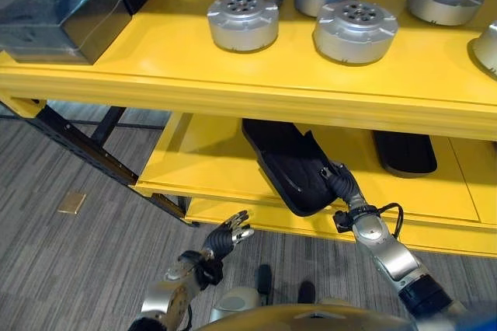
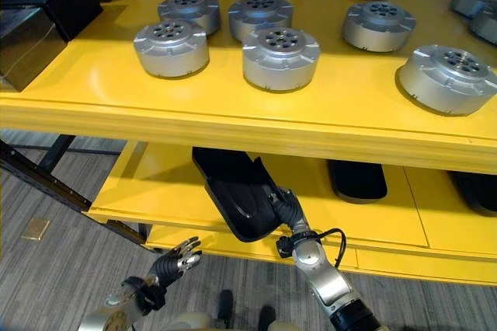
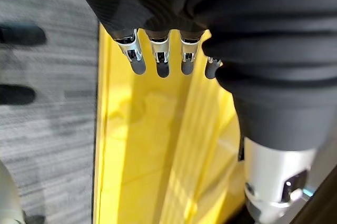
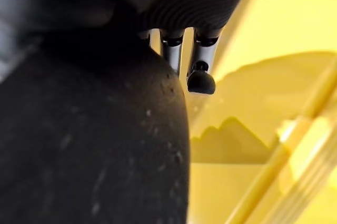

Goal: Move parts from the plastic box to the shelf.

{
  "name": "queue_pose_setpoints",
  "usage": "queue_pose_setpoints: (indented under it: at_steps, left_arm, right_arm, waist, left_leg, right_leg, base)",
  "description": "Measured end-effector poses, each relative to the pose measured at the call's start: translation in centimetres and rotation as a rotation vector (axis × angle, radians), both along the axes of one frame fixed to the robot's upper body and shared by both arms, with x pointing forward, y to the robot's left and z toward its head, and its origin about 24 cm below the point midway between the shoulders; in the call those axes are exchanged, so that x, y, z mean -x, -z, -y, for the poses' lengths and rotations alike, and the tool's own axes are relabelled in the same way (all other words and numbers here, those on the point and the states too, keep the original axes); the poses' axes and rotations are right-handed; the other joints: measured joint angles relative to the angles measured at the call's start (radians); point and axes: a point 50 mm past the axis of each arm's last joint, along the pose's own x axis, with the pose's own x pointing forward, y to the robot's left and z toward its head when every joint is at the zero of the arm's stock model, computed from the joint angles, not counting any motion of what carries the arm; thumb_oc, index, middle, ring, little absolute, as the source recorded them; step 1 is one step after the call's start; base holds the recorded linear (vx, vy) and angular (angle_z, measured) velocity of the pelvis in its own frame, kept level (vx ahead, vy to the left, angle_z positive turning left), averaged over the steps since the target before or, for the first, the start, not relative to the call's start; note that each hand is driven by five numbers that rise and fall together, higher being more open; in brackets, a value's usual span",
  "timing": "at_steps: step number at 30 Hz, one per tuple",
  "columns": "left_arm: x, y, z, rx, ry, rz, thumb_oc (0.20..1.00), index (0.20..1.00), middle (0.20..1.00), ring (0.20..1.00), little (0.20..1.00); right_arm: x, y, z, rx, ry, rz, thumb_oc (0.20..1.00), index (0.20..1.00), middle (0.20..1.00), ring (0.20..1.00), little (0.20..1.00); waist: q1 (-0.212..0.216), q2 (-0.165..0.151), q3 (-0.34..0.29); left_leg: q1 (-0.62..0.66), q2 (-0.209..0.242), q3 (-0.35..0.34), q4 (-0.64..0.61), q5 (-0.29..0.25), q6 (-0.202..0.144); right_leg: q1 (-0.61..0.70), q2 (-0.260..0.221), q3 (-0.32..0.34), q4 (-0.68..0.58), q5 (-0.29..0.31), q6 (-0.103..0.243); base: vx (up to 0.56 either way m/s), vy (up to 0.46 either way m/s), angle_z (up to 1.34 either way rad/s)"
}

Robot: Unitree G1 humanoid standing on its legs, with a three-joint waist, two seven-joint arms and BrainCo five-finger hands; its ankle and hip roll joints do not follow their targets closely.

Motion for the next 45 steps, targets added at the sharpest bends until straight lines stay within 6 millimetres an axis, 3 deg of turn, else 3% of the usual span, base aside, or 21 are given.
queue_pose_setpoints:
  at_steps: [7, 8, 9, 10, 11, 12, 15, 16, 17, 20, 21, 22, 30, 39, 45]
  left_arm:
    - [-1.8, -1.2, 0.5, -0.012, 0.072, 0.063, 1.000, 1.000, 1.000, 1.000, 1.000]
    - [-2.8, -1.7, 1.3, -0.028, 0.141, 0.092, 1.000, 1.000, 1.000, 1.000, 1.000]
    - [-3.7, -2.3, 1.8, -0.028, 0.186, 0.119, 1.000, 1.000, 1.000, 1.000, 1.000]
    - [-4.5, -2.8, 2.3, -0.024, 0.213, 0.146, 1.000, 1.000, 1.000, 1.000, 1.000]
    - [-5.0, -3.2, 2.8, -0.015, 0.228, 0.166, 1.000, 1.000, 1.000, 1.000, 1.000]
    - [-5.4, -3.6, 3.2, -0.003, 0.238, 0.187, 1.000, 1.000, 1.000, 1.000, 1.000]
    - [-5.2, -3.6, 4.0, 0.022, 0.249, 0.184, 1.000, 1.000, 1.000, 1.000, 1.000]
    - [-4.9, -3.3, 3.9, 0.020, 0.244, 0.163, 1.000, 1.000, 1.000, 1.000, 1.000]
    - [-4.9, -3.2, 3.4, 0.003, 0.224, 0.157, 1.000, 1.000, 1.000, 1.000, 1.000]
    - [-5.4, -3.6, 2.8, -0.023, 0.228, 0.170, 1.000, 1.000, 1.000, 1.000, 1.000]
    - [-5.2, -3.4, 2.5, -0.036, 0.228, 0.162, 1.000, 1.000, 1.000, 1.000, 1.000]
    - [-5.0, -3.2, 2.1, -0.048, 0.224, 0.149, 1.000, 1.000, 1.000, 1.000, 1.000]
    - [-2.8, -1.7, 0.9, -0.064, 0.198, 0.069, 1.000, 1.000, 1.000, 1.000, 1.000]
    - [-1.5, -1.0, 1.0, -0.043, 0.178, 0.018, 1.000, 1.000, 1.000, 1.000, 1.000]
    - [-0.9, -0.5, 1.2, -0.038, 0.181, -0.029, 1.000, 1.000, 1.000, 1.000, 1.000]
  right_arm:
    - [0.1, 0.3, -0.2, 0.013, -0.016, -0.025, 0.200, 0.200, 0.200, 0.200, 0.200]
    - [0.1, 0.3, -0.2, 0.020, -0.010, -0.020, 0.200, 0.200, 0.200, 0.200, 0.200]
    - [0.1, 0.3, -0.1, 0.022, -0.002, -0.017, 0.200, 0.200, 0.200, 0.200, 0.200]
    - [0.1, 0.2, -0.1, 0.023, 0.008, -0.012, 0.200, 0.200, 0.200, 0.200, 0.200]
    - [0.1, 0.2, 0.0, 0.028, 0.014, -0.011, 0.200, 0.200, 0.200, 0.200, 0.200]
    - [0.1, 0.2, 0.1, 0.033, 0.018, -0.008, 0.200, 0.200, 0.200, 0.200, 0.200]
    - [-0.1, 0.1, 0.2, 0.047, 0.022, 0.001, 0.200, 0.200, 0.200, 0.200, 0.200]
    - [-0.3, -0.1, 0.5, 0.053, 0.010, 0.003, 0.200, 0.200, 0.200, 0.200, 0.200]
    - [-0.5, -0.3, 0.7, 0.065, -0.003, 0.005, 0.200, 0.200, 0.200, 0.200, 0.200]
    - [-0.8, 0.2, 1.0, 0.064, 0.015, -0.021, 0.200, 0.200, 0.200, 0.200, 0.200]
    - [-0.8, 0.8, 0.8, 0.039, 0.033, -0.050, 0.200, 0.200, 0.200, 0.200, 0.200]
    - [-0.7, 1.1, 0.3, 0.014, 0.038, -0.066, 0.200, 0.200, 0.200, 0.200, 0.200]
    - [-0.6, 1.4, -1.9, -0.096, 0.077, -0.075, 0.200, 0.200, 0.200, 0.200, 0.200]
    - [-1.1, 1.2, 0.5, -0.070, 0.257, -0.053, 0.200, 0.200, 0.200, 0.200, 0.200]
    - [-1.1, 3.0, 1.9, -0.062, 0.374, -0.146, 0.200, 0.200, 0.200, 0.200, 0.200]
  waist:
    - [-0.027, 0.009, 0.007]
    - [-0.035, 0.020, 0.028]
    - [-0.055, 0.012, 0.045]
    - [-0.086, -0.004, 0.060]
    - [-0.100, -0.012, 0.069]
    - [-0.105, -0.010, 0.072]
    - [-0.110, 0.000, 0.082]
    - [-0.116, 0.019, 0.083]
    - [-0.117, 0.019, 0.085]
    - [-0.105, 0.000, 0.085]
    - [-0.098, -0.003, 0.085]
    - [-0.096, -0.002, 0.086]
    - [-0.068, -0.032, 0.058]
    - [-0.021, -0.068, 0.022]
    - [0.007, -0.073, 0.010]
  left_leg:
    - [0.019, 0.000, -0.004, 0.000, -0.008, -0.014]
    - [0.016, 0.011, 0.071, 0.010, -0.044, -0.031]
    - [-0.002, 0.035, 0.198, 0.054, -0.095, -0.048]
    - [-0.029, 0.053, 0.279, 0.139, -0.114, -0.035]
    - [-0.049, 0.067, 0.298, 0.210, -0.121, -0.027]
    - [-0.061, 0.087, 0.287, 0.247, -0.124, -0.029]
    - [-0.040, 0.115, 0.155, 0.269, -0.135, -0.054]
    - [-0.012, 0.141, 0.119, 0.200, -0.111, -0.064]
    - [0.008, 0.101, 0.106, 0.184, -0.119, -0.081]
    - [0.011, 0.043, 0.123, 0.164, -0.109, -0.042]
    - [0.024, 0.028, 0.127, 0.145, -0.105, -0.030]
    - [0.043, 0.022, 0.123, 0.125, -0.096, -0.022]
    - [0.094, 0.021, 0.106, 0.048, -0.070, -0.041]
    - [0.098, 0.068, 0.093, 0.007, -0.030, -0.068]
    - [0.092, 0.085, 0.079, 0.006, -0.024, -0.078]
  right_leg:
    - [0.027, 0.004, -0.007, -0.003, -0.011, -0.002]
    - [0.027, -0.007, -0.017, 0.013, -0.012, -0.009]
    - [0.026, -0.030, -0.047, 0.026, -0.018, -0.018]
    - [0.022, -0.058, -0.083, 0.041, -0.029, -0.026]
    - [0.012, -0.079, -0.096, 0.068, -0.041, -0.021]
    - [-0.001, -0.088, -0.087, 0.096, -0.054, -0.016]
    - [-0.013, -0.113, -0.034, 0.144, -0.072, -0.002]
    - [-0.028, -0.133, 0.010, 0.184, -0.085, 0.030]
    - [-0.049, -0.158, 0.059, 0.207, -0.089, 0.049]
    - [-0.070, -0.213, 0.083, 0.209, -0.076, 0.068]
    - [-0.062, -0.228, 0.089, 0.203, -0.055, 0.099]
    - [-0.053, -0.233, 0.088, 0.208, -0.053, 0.102]
    - [0.036, -0.225, 0.061, 0.091, -0.022, 0.141]
    - [0.042, -0.176, 0.038, 0.049, -0.006, 0.119]
    - [0.052, -0.161, 0.023, 0.036, -0.002, 0.114]
  base:
    - [-0.02, -0.075, 0.05]
    - [-0.15, 0.036, 0.27]
    - [-0.13, 0.074, 0.61]
    - [-0.04, 0.094, 0.79]
    - [0.02, 0.180, 0.54]
    - [0.07, 0.228, 0.09]
    - [0.07, 0.294, -0.45]
    - [0.03, 0.486, -0.95]
    - [0.00, 0.431, -0.77]
    - [-0.01, 0.272, -0.13]
    - [0.02, 0.235, 0.06]
    - [0.03, 0.197, 0.09]
    - [0.02, 0.120, 0.06]
    - [0.01, 0.000, 0.03]
    - [0.03, -0.041, 0.06]
